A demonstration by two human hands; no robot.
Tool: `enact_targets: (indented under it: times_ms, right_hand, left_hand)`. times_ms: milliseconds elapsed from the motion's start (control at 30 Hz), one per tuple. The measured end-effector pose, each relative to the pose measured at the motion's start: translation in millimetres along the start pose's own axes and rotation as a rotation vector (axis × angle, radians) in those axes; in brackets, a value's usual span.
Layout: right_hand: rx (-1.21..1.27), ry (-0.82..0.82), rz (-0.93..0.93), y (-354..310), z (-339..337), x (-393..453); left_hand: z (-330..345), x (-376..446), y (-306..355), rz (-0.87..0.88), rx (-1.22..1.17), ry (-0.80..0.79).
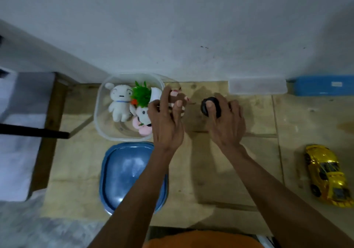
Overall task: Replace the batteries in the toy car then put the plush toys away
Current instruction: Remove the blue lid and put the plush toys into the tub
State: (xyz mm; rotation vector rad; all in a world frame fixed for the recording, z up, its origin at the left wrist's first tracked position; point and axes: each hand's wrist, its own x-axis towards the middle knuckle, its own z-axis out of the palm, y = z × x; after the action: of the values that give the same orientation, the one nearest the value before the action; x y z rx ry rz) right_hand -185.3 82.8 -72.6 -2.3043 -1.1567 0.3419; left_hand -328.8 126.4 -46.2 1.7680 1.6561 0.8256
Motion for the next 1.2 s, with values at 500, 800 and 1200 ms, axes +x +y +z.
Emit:
enact_targets:
  times_ms: [500, 800, 1200]
  right_hand:
    - [-0.348, -0.107, -0.172, -168.6, 125.4, -33.5]
    - [-0.379, -0.267, -0.181, -175.6, 143.9, -27.6]
    - [-0.311, -0.271, -0.154, -181.0, 127.8, -39.5]
  left_hand:
    - [-98.2, 65.5, -147.2, -0.089, 0.375, -0.212]
    - [-105.9, 77.3, -138.8, -0.069, 0.257, -0.325]
    - [-109.7, 81.8, -148.0, 0.035, 0.080, -0.266]
